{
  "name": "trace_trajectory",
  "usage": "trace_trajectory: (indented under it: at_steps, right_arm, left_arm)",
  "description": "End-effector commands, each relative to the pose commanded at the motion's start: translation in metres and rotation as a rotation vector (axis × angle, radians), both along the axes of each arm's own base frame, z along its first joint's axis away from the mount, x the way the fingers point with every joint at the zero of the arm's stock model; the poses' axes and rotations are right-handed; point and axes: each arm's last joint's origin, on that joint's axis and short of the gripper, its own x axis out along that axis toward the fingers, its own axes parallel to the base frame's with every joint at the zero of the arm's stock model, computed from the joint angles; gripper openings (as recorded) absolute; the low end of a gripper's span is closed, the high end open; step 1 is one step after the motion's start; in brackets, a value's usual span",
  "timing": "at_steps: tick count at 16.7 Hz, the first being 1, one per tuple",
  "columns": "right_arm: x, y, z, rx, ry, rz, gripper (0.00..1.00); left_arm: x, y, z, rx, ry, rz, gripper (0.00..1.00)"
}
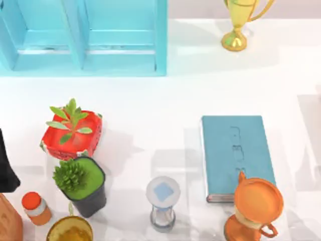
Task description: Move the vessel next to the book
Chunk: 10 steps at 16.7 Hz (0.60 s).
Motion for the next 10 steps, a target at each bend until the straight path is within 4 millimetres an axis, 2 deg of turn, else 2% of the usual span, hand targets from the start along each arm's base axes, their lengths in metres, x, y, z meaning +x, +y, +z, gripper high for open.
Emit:
trace_trajectory:
  at_steps: [4, 7, 10]
  right_arm:
    - [0.0, 0.0, 0.0, 0.0, 0.0, 0.0, 1.0]
    - [0.0, 0.0, 0.0, 0.0, 0.0, 0.0, 1.0]
    - [0.0, 0.0, 0.0, 0.0, 0.0, 0.0, 1.0]
  left_arm:
    - [0.0, 0.0, 0.006, 0.03, 0.015, 0.004, 1.0]
    - [0.003, 0.001, 0.029, 0.151, 0.089, 0.01, 1.0]
    - [0.015, 0.003, 0.059, 0.358, 0.251, -0.009, 1.0]
